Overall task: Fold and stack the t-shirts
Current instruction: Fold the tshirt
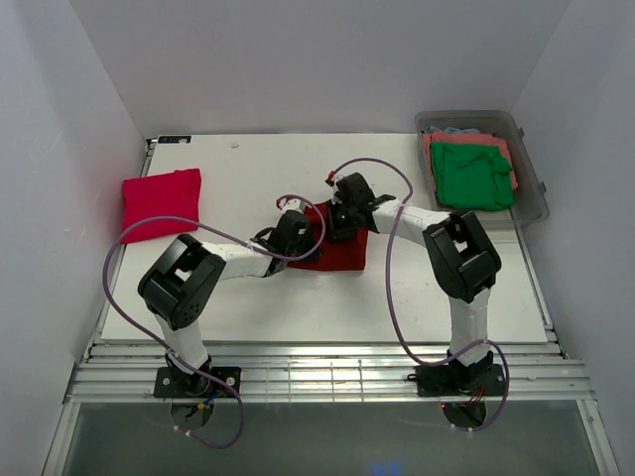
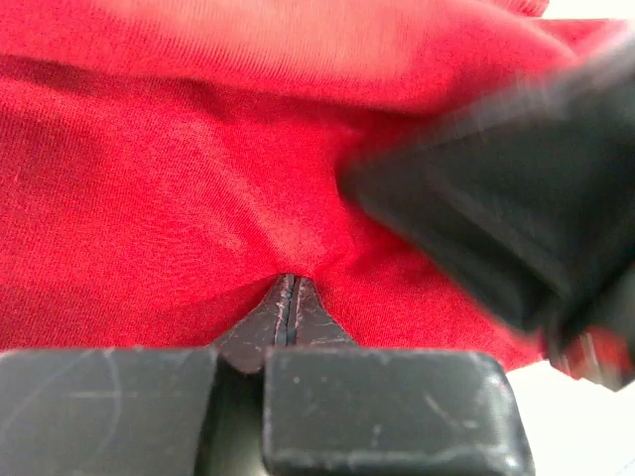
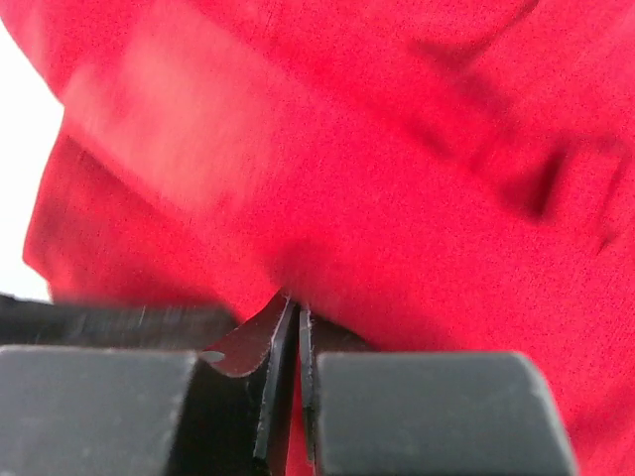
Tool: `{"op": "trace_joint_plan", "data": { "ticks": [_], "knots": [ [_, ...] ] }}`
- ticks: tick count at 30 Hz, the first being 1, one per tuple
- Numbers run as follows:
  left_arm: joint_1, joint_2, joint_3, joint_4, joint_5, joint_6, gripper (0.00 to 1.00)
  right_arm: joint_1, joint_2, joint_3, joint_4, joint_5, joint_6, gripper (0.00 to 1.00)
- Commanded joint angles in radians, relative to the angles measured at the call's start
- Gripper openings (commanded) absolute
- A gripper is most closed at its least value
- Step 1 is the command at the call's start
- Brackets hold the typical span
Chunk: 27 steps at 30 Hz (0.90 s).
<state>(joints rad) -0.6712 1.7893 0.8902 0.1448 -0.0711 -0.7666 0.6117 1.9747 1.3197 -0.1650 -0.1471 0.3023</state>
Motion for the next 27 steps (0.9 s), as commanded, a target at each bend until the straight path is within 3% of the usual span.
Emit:
{"op": "trace_joint_plan", "data": {
  "ticks": [1, 5, 9, 12, 17, 22, 23, 26, 27],
  "knots": [
    [-0.014, -0.018, -0.051, -0.013, -0.007, 0.010, 0.00, -0.035, 0.054, 0.122, 0.032, 0.059, -0.025, 0.08],
    [-0.031, -0.019, -0.099, -0.013, -0.018, 0.004, 0.00, -0.078, 0.099, 0.292, 0.007, 0.128, -0.048, 0.08],
    [-0.048, -0.021, -0.138, -0.010, -0.030, -0.008, 0.00, -0.116, 0.171, 0.551, -0.138, 0.230, -0.087, 0.08],
    [-0.051, -0.030, -0.149, -0.008, -0.036, -0.011, 0.00, -0.130, 0.149, 0.570, -0.159, 0.218, -0.123, 0.08],
    [-0.051, -0.086, -0.045, -0.063, -0.070, 0.042, 0.00, -0.124, -0.066, 0.242, -0.038, 0.149, -0.097, 0.11],
    [-0.051, -0.119, 0.110, -0.261, -0.182, 0.104, 0.00, -0.092, -0.305, -0.041, 0.048, 0.034, -0.057, 0.10],
    [-0.050, -0.131, 0.127, -0.283, -0.199, 0.111, 0.04, -0.090, -0.329, -0.112, 0.058, 0.012, -0.046, 0.08],
    [-0.045, -0.180, 0.151, -0.320, -0.234, 0.136, 0.38, -0.089, -0.393, -0.212, 0.096, -0.045, -0.009, 0.08],
    [-0.039, -0.194, 0.150, -0.324, -0.234, 0.145, 0.43, -0.086, -0.408, -0.230, 0.104, -0.060, -0.002, 0.08]
  ]
}}
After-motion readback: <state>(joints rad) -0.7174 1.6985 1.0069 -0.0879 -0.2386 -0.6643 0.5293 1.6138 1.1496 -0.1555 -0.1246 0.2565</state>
